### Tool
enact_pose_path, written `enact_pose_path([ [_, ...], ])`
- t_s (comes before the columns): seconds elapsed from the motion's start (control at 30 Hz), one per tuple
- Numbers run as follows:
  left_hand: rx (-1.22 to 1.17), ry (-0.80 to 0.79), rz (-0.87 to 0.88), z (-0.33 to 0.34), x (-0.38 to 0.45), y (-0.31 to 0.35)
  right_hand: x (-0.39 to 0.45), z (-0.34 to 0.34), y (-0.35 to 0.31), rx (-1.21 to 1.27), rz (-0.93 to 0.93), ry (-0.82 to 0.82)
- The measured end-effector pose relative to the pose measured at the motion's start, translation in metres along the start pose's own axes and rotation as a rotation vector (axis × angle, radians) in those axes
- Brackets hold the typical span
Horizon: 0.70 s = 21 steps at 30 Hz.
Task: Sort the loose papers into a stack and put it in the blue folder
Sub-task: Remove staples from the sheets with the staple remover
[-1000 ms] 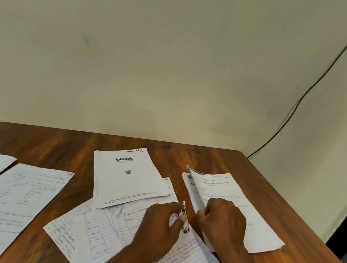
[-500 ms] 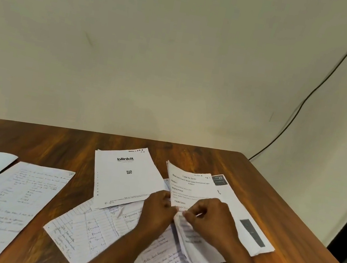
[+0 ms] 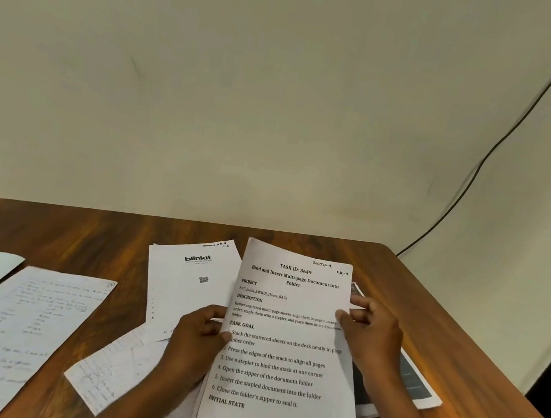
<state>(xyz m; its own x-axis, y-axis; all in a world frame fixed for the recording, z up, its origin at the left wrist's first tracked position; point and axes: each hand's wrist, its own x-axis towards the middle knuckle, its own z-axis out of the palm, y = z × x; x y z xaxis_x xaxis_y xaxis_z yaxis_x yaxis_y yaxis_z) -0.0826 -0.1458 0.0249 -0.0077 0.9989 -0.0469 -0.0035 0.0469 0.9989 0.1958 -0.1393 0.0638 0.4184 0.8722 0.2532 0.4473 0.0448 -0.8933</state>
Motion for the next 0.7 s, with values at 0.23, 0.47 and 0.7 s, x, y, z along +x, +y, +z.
enact_pose_path([
  [0.23,-0.027,-0.041,-0.046,-0.023,0.003,0.002,0.003,0.020,-0.007,0.069,-0.010,-0.021],
  [0.47,-0.101,0.005,-0.099,-0.072,0.007,0.017,-0.011,0.063,-0.022,0.167,0.020,-0.208],
  [0.7,0.051,0.205,-0.044,-0.128,0.023,0.008,-0.014,0.119,-0.042,0.116,-0.001,-0.307],
])
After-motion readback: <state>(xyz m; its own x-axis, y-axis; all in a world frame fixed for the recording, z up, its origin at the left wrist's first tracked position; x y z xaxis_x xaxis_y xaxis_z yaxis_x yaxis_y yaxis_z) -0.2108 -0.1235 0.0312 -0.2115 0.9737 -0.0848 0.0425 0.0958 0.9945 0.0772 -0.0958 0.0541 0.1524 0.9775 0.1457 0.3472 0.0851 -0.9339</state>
